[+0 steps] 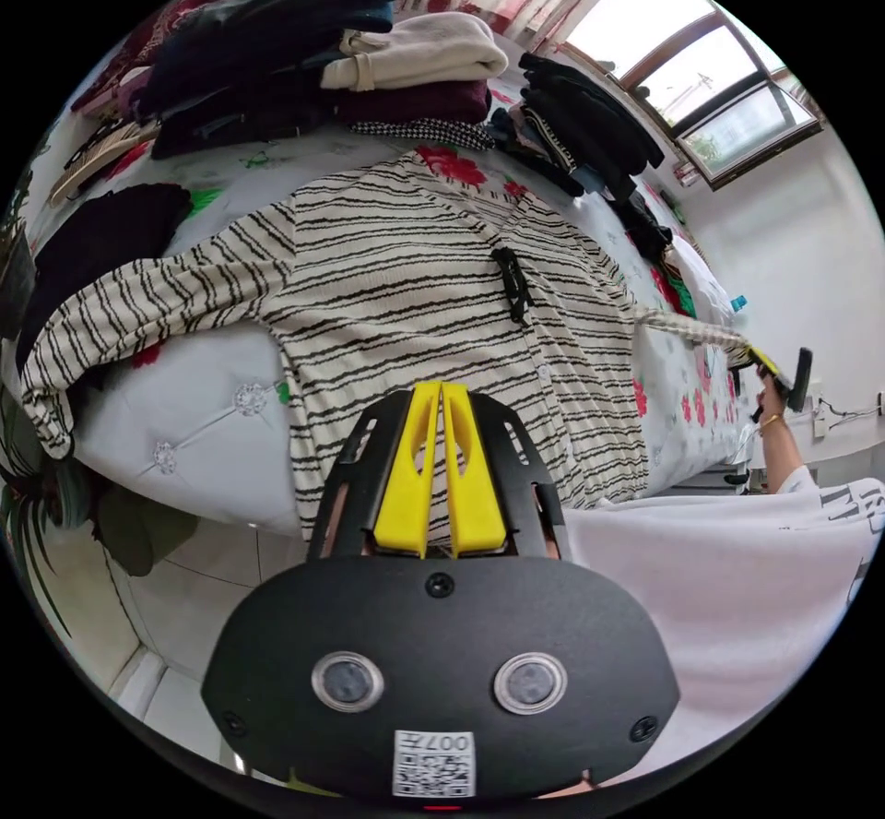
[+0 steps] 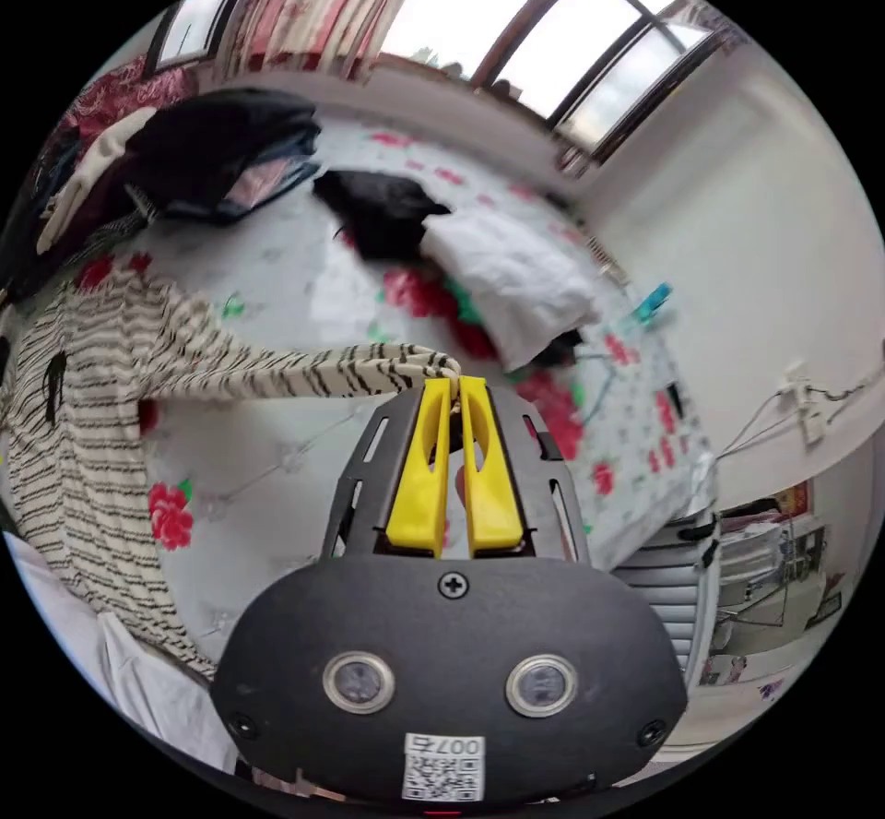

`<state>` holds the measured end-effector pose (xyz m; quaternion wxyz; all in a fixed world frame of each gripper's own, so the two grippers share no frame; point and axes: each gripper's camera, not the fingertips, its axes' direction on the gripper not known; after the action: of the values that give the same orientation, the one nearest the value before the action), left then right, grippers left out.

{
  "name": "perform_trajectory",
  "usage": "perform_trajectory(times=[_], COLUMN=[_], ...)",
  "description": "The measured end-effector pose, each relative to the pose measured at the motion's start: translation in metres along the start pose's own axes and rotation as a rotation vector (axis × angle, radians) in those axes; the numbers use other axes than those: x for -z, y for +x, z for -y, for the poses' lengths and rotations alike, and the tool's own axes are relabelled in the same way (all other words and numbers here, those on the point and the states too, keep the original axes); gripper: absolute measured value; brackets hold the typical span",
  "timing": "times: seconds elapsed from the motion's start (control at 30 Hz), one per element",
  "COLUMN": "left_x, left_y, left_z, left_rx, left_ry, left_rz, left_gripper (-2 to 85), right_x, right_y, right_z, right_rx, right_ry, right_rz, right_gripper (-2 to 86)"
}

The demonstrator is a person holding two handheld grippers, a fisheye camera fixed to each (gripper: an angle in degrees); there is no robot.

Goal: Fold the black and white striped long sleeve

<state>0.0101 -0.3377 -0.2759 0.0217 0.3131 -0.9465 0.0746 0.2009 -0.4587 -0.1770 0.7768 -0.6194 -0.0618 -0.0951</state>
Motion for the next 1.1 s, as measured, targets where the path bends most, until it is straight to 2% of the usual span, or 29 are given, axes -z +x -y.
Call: perform_trajectory(times=[0.07, 0.17, 0.33, 0.4, 0.47, 0.53, 0.67, 0.77, 0.9, 0.97, 1.03, 1.1], left_x=[-0.003, -0.014, -0.027, -0.032, -0.035, -0.040, -0.067, -0.084, -0.105, -0.113, -0.121, -0.132], left_y=[-0.016, -0.037, -0.045, -0.041, -0.036, -0.029, -0.005, 0.022, 0.067, 0.086, 0.103, 0.123], left_z=[-0.015, -0.037, -0.054, -0.057, -0.058, -0.058, -0.047, -0.028, 0.007, 0.022, 0.037, 0.056], left_rx=[-0.003, 0.005, -0.006, -0.006, 0.006, 0.024, 0.015, -0.027, -0.156, -0.223, -0.280, -0.340], left_ry=[-0.010, -0.054, -0.090, -0.093, -0.100, -0.101, -0.128, -0.115, -0.123, -0.131, -0.136, -0.141], left_rz=[-0.007, -0.023, -0.038, -0.027, -0.014, -0.018, -0.048, -0.094, -0.126, -0.116, -0.103, -0.087], left_gripper=[-1.0, -1.0, -1.0, -1.0, -1.0, -1.0, -1.0, -1.0, -1.0, -1.0, -1.0, -1.0], right_x=[0.026, 0.032, -0.034, -0.051, -0.052, -0.031, -0.009, -0.026, -0.073, -0.070, -0.062, -0.062], right_y=[0.015, 0.019, -0.017, -0.022, -0.016, 0.005, 0.023, 0.015, -0.008, -0.002, 0.021, 0.044], right_z=[0.008, 0.006, -0.046, -0.065, -0.075, -0.075, -0.076, -0.098, -0.146, -0.152, -0.143, -0.134], right_rx=[-0.008, -0.024, 0.043, 0.042, 0.005, -0.019, 0.086, 0.220, 0.360, 0.347, 0.259, 0.173], right_ry=[0.048, -0.003, -0.291, -0.337, -0.301, -0.152, -0.013, -0.088, -0.374, -0.382, -0.359, -0.329], right_rz=[0.003, 0.019, 0.059, 0.091, 0.123, 0.148, 0.154, 0.198, 0.330, 0.400, 0.524, 0.560], right_gripper=[0.1, 0.0, 0.0, 0.1, 0.1, 0.1, 0.5, 1.2, 3.1, 4.2, 5.6, 6.3])
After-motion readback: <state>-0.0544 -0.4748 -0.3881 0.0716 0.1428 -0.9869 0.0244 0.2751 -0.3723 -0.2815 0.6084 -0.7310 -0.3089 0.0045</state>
